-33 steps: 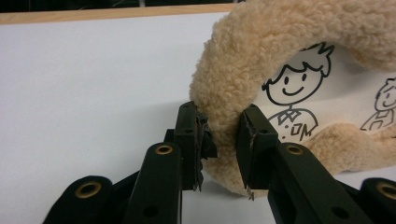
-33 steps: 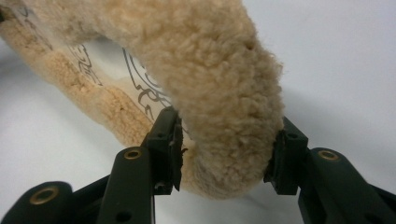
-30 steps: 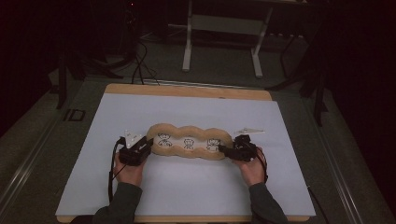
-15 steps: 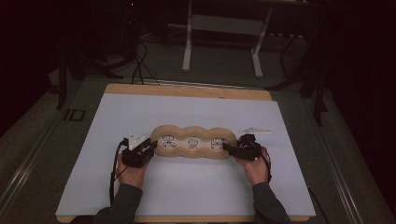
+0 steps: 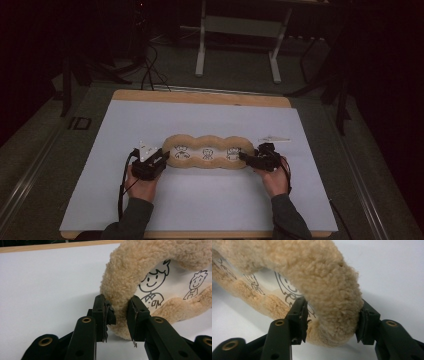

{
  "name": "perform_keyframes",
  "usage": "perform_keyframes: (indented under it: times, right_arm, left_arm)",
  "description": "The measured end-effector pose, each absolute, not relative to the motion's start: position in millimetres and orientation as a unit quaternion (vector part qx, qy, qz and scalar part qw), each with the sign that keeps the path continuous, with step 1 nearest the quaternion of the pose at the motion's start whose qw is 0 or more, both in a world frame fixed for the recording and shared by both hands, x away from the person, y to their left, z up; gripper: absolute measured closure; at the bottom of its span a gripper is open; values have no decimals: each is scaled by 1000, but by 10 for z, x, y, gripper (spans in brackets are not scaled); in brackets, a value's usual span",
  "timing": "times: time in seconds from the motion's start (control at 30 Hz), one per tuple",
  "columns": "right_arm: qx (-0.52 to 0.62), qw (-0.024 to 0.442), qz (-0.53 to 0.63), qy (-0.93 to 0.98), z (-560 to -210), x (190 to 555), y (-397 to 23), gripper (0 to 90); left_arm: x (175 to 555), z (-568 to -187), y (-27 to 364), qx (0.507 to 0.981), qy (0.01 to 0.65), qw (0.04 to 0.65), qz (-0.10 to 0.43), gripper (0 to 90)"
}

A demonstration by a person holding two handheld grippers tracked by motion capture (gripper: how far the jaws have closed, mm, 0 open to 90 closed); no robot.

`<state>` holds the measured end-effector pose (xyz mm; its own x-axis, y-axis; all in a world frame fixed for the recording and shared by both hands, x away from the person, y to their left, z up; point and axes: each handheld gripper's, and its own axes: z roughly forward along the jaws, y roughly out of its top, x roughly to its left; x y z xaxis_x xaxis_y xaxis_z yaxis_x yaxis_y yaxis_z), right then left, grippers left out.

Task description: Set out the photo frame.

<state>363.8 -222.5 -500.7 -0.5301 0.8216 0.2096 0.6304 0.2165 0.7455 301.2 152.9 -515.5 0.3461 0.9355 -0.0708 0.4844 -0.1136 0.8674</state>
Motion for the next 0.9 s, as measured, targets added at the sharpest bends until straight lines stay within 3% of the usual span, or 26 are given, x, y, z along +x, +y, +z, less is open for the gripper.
perform_keyframes:
  times: [0.1, 0.4, 0.9]
  right_arm:
    - [471, 116, 413, 771, -5013, 3635, -2216, 460]
    - [473, 108, 403, 776, -5047, 3578, -2207, 377]
    - [459, 135, 371, 796, -4894, 3413, -2354, 268]
  left_arm:
    - [3013, -5151, 1545, 703, 505, 430, 255, 699]
    - [2972, -5113, 1601, 705, 512, 421, 253, 520]
    - [2800, -4961, 1876, 705, 512, 397, 287, 421]
